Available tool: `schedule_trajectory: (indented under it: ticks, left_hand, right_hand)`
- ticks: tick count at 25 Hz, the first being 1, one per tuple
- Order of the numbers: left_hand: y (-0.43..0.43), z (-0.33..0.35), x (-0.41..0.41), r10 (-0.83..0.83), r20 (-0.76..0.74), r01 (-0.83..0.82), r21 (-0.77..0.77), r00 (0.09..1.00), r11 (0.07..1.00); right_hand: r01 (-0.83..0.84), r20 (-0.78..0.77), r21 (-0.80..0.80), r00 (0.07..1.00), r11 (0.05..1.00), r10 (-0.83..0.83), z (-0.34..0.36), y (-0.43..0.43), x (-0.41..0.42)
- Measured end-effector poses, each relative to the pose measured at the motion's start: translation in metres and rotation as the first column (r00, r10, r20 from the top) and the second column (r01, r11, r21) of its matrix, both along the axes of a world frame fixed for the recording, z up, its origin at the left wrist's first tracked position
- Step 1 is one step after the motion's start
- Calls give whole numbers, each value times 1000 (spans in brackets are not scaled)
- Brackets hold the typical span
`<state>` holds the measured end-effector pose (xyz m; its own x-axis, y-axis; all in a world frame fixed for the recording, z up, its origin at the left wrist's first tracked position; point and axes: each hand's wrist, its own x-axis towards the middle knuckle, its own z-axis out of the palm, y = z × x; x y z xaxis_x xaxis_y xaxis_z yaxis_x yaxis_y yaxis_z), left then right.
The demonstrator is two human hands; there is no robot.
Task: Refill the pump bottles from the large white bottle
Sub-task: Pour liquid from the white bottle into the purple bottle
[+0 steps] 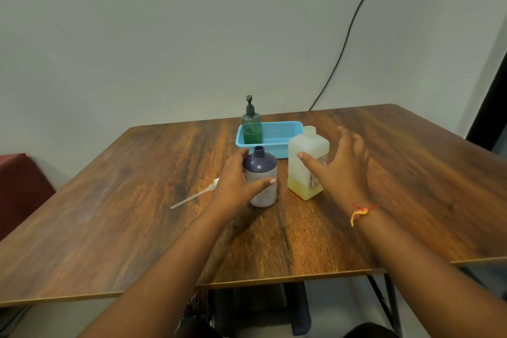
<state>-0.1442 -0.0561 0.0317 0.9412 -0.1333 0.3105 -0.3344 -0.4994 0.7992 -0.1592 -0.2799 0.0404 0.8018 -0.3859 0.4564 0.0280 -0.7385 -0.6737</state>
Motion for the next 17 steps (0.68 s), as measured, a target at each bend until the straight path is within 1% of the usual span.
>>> schedule_trajectory:
  ticks: [1,2,5,7,11,13,17]
  left_hand:
    - [-1,0,0,4,2,-4,-13,1000,1000]
    - [-1,0,0,4,0,-4,-25,1000,1000]
    - [1,-2,3,-1,19,2,-36,1000,999]
    - [2,-2,5,-7,13,8,-57,1000,998]
    - [1,-2,6,-9,-1,9,-87,1000,996]
    - [0,-2,6,-5,4,5,-99,1000,995]
    - [-1,-1,4,1,-5,-2,-118,1000,993]
  right_hand:
    - [-48,-78,67,996,997,53,2,-5,3]
    - [-113,-104,135,986,984,128,3,-8,6]
    - [-292,-46,229,950,929,310,2,-5,9]
    - [-339,-6,254,936,906,352,-2,1,10]
    - [-280,18,203,959,938,282,-7,3,12]
    - [-275,26,153,961,949,275,-6,1,11]
    - [-314,79,-22,946,949,314,6,-3,11]
